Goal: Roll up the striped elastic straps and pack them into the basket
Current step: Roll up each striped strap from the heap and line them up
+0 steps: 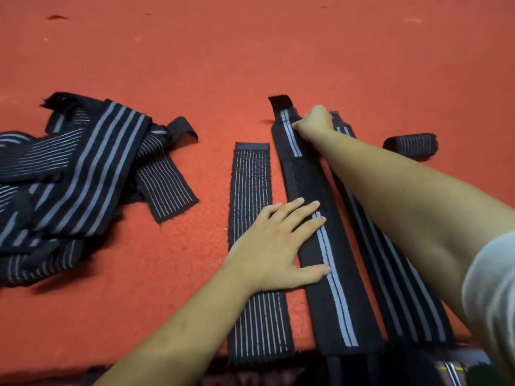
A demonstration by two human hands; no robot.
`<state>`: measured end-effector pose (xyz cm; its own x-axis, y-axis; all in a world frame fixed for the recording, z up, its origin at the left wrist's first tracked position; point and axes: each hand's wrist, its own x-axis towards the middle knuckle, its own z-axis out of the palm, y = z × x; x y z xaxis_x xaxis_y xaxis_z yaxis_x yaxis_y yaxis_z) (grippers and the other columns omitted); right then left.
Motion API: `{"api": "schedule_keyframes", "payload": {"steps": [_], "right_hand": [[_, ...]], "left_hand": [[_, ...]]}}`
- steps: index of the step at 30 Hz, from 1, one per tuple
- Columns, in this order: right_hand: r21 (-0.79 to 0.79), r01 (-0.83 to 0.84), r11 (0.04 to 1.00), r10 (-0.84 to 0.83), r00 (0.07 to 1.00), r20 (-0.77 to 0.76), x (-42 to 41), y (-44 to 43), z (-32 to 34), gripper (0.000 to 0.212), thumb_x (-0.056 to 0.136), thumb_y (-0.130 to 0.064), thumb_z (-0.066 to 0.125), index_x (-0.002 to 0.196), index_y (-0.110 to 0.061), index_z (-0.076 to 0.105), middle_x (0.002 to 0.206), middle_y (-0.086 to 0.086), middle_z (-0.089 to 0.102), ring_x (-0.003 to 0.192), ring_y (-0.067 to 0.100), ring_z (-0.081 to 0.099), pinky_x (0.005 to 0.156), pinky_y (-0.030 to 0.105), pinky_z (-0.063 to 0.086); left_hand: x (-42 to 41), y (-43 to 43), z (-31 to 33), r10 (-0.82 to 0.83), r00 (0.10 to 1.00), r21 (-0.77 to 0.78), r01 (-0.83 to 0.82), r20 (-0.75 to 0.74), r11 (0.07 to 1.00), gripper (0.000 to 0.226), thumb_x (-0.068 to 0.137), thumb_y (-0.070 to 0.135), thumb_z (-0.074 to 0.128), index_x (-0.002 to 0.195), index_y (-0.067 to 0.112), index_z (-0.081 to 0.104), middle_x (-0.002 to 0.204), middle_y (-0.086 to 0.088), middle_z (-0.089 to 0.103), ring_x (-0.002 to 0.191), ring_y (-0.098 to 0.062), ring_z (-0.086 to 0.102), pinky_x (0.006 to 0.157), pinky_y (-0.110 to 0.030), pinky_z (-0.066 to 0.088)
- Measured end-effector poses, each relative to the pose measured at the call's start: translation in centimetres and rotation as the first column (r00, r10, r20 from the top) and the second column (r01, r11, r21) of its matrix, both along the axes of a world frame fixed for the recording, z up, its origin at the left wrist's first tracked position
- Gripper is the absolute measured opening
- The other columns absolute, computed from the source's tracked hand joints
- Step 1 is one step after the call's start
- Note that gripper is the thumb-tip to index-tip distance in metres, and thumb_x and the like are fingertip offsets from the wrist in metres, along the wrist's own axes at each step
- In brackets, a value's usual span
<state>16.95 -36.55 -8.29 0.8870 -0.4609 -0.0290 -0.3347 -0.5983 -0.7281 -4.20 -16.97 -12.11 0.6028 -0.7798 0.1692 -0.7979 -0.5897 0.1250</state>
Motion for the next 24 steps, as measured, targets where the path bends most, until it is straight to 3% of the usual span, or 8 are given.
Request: {"api": "schedule_keyframes", "payload": {"steps": [2, 4, 8, 11, 14, 18, 21, 24], "right_hand": [[0.113, 0.019, 0.993, -0.019, 1.0, -0.001, 0.1, 0.0, 0.3, 0.027, 0.08, -0.02, 0.079, 0.093, -0.005, 0.06, 0.1, 0.014, 0.067, 0.092, 0.028, 0.065, 0.068, 0.03, 0.048], [0.271, 0.037, 0.962, -0.048, 0.998, 0.034, -0.1, -0.1, 0.9, 0.034, 0.08, -0.02, 0.082, 0.101, -0.004, 0.06, 0.095, 0.011, 0.066, 0.082, 0.023, 0.065, 0.065, 0.027, 0.049], [0.457, -0.058, 0.888, -0.017, 0.987, 0.159, -0.8, -0.2, 3.9, 0.026, 0.078, -0.01, 0.081, 0.072, -0.014, 0.056, 0.084, 0.008, 0.068, 0.075, 0.02, 0.068, 0.06, 0.025, 0.053], [0.513, -0.169, 0.842, 0.025, 0.961, 0.276, -2.6, -0.1, 7.6, 0.017, 0.081, -0.005, 0.075, 0.076, -0.011, 0.061, 0.083, 0.012, 0.069, 0.074, 0.022, 0.067, 0.072, 0.034, 0.058], [0.535, -0.252, 0.807, 0.066, 0.937, 0.342, -6.0, 0.2, 10.9, 0.012, 0.086, -0.003, 0.069, 0.082, -0.011, 0.061, 0.086, 0.013, 0.069, 0.078, 0.024, 0.068, 0.069, 0.039, 0.054], [0.535, -0.285, 0.796, 0.058, 0.914, 0.402, -11.7, 0.9, 13.2, 0.012, 0.09, -0.003, 0.066, 0.082, -0.011, 0.062, 0.081, 0.008, 0.068, 0.074, 0.021, 0.068, 0.065, 0.033, 0.054], [0.568, -0.286, 0.772, 0.001, 0.894, 0.448, -16.3, 1.2, 14.0, 0.009, 0.089, -0.002, 0.067, 0.095, -0.009, 0.064, 0.083, 0.006, 0.067, 0.067, 0.015, 0.066, 0.052, 0.024, 0.05], [0.613, -0.319, 0.723, -0.011, 0.881, 0.473, -21.3, 1.3, 14.0, 0.031, 0.088, 0.002, 0.066, 0.116, -0.011, 0.063, 0.094, 0.011, 0.066, 0.073, 0.018, 0.065, 0.053, 0.023, 0.049]], "left_hand": [[0.0, 0.0, 0.0, -0.003, 1.0, 0.005, 0.003, 0.0, 1.0, 0.084, 0.086, 0.079, 0.033, 0.153, 0.028, 0.036, 0.166, 0.006, 0.02, 0.153, -0.015, 0.012, 0.121, -0.044, 0.018], [0.1, 0.0, 0.1, -0.002, 1.0, 0.009, 0.002, -0.012, 1.0, 0.085, 0.086, 0.079, 0.032, 0.153, 0.028, 0.035, 0.166, 0.007, 0.019, 0.154, -0.014, 0.011, 0.121, -0.044, 0.017], [0.2, 0.2, 0.4, 0.006, 0.999, 0.023, -0.005, -0.034, 1.0, 0.084, 0.086, 0.08, 0.031, 0.154, 0.03, 0.032, 0.166, 0.009, 0.016, 0.154, -0.013, 0.009, 0.123, -0.043, 0.014], [0.2, 0.2, 0.5, 0.002, 0.999, 0.019, -0.001, -0.049, 1.0, 0.084, 0.086, 0.08, 0.03, 0.155, 0.032, 0.03, 0.166, 0.011, 0.014, 0.154, -0.011, 0.006, 0.124, -0.041, 0.011], [0.2, 0.2, 0.9, 0.004, 0.998, 0.008, -0.004, -0.068, 1.0, 0.081, 0.088, 0.079, 0.032, 0.154, 0.033, 0.031, 0.165, 0.013, 0.016, 0.153, -0.008, 0.007, 0.125, -0.037, 0.008], [0.0, 0.3, 1.2, 0.025, 0.984, -0.145, -0.052, -0.178, 0.988, 0.066, 0.089, 0.065, 0.044, 0.142, 0.026, 0.049, 0.154, 0.01, 0.041, 0.145, -0.009, 0.032, 0.12, -0.038, 0.026], [-0.4, 0.4, 1.8, 0.123, 0.929, -0.466, -0.286, -0.349, 0.838, 0.033, 0.092, 0.038, 0.056, 0.118, 0.018, 0.064, 0.121, 0.004, 0.06, 0.117, -0.011, 0.053, 0.103, -0.035, 0.043], [-1.3, 0.8, 4.4, 0.254, 0.829, -0.658, -0.552, -0.498, 0.512, 0.011, 0.099, 0.021, 0.053, 0.105, 0.022, 0.063, 0.106, 0.006, 0.061, 0.105, -0.011, 0.057, 0.092, -0.024, 0.042]]}}
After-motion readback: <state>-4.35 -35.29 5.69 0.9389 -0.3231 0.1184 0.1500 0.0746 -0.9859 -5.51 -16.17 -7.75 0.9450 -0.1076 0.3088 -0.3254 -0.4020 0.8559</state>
